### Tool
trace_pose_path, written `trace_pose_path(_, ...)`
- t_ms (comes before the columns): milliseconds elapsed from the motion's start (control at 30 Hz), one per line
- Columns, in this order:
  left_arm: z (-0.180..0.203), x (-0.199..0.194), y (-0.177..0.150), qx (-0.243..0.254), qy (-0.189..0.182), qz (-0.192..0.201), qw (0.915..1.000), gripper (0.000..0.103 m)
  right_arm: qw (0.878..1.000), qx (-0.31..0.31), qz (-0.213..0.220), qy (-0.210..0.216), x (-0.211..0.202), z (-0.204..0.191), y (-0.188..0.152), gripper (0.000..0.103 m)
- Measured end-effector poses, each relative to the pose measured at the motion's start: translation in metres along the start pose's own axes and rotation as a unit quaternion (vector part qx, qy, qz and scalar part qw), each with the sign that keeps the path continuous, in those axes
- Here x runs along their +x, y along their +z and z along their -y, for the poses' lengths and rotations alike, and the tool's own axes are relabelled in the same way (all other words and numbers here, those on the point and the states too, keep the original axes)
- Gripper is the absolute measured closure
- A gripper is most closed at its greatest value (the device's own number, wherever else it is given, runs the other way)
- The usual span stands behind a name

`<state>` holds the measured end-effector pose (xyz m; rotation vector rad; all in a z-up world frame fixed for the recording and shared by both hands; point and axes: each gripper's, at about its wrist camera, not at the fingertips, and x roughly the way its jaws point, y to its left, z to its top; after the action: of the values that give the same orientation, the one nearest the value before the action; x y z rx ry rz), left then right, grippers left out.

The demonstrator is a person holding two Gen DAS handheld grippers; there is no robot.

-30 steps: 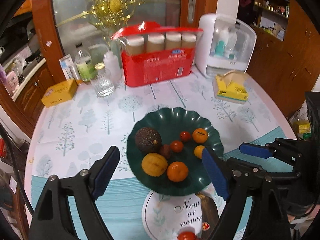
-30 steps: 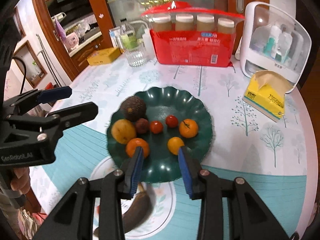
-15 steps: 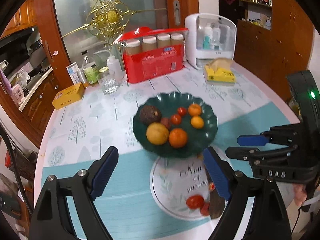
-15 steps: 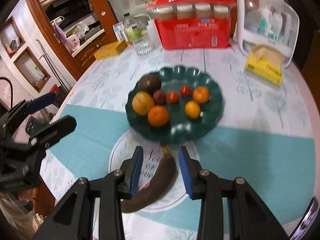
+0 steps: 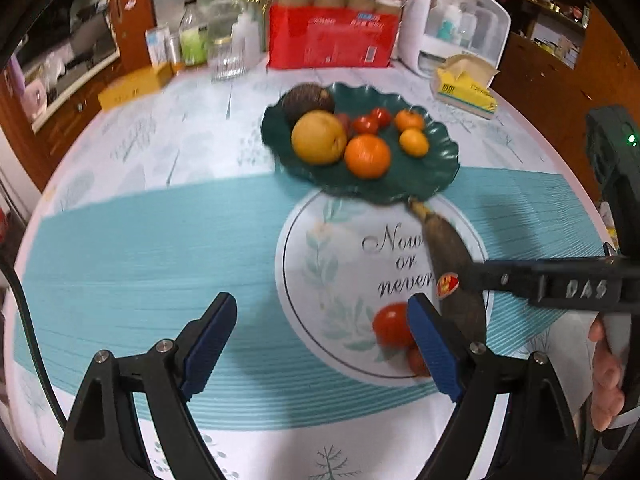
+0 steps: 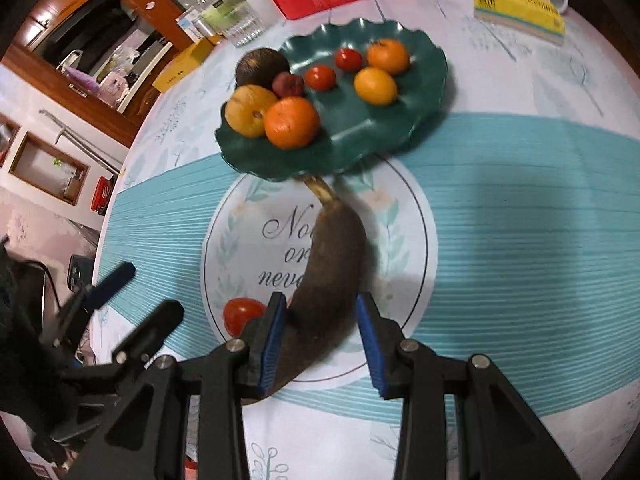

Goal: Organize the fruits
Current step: 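Move the right tool to the dark banana while the left tool reaches a tomato, then grasp the banana with the right tool while the left tool grasps the tomato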

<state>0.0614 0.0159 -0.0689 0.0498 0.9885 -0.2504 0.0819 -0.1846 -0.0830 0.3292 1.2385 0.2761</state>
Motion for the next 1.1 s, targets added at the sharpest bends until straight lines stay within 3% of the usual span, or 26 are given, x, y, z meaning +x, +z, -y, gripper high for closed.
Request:
trace_pose_path(233,-0.006,0.008,-0.01,-0.007,0.003,-0.006,1.0,0.017,0.999,0.03,-0.018,0.004,0.016,0.002,0.004,0.059)
trace_pose_path(433,-0.008,0.009,-0.011,-0.007,0.0,-0.008,0.9999,0.017,0.999,0.019,-0.02,-0.026,0.027,-0.007,0.007,0.057)
trace_pose_path(533,-0.007,0.01,-0.01,-0.007,-0.003,-0.008,0.9999,0.017,0.999,0.005,-0.019,-0.036,0.028,-0.011,0.007,0.06)
trace_pose_path(633,-0.004,0.012,-0.01,-0.002,-0.009,-0.01,0.9999,0.017,0.999,-0.004,-0.013,-0.037,0.025,-0.009,0.007,0.07)
trace_pose_path(900,0.018,0.025,-0.012,0.014,-0.044,-0.036,0.9983,0.017,0.999,-0.024,0.002,-0.048,0.008,0.005,0.001,0.071)
trace_pose_path(1100,0.026,0.04,-0.011,-0.016,-0.064,-0.06,0.996,0.018,0.998,-0.029,0.02,-0.054,-0.003,0.012,0.001,0.071)
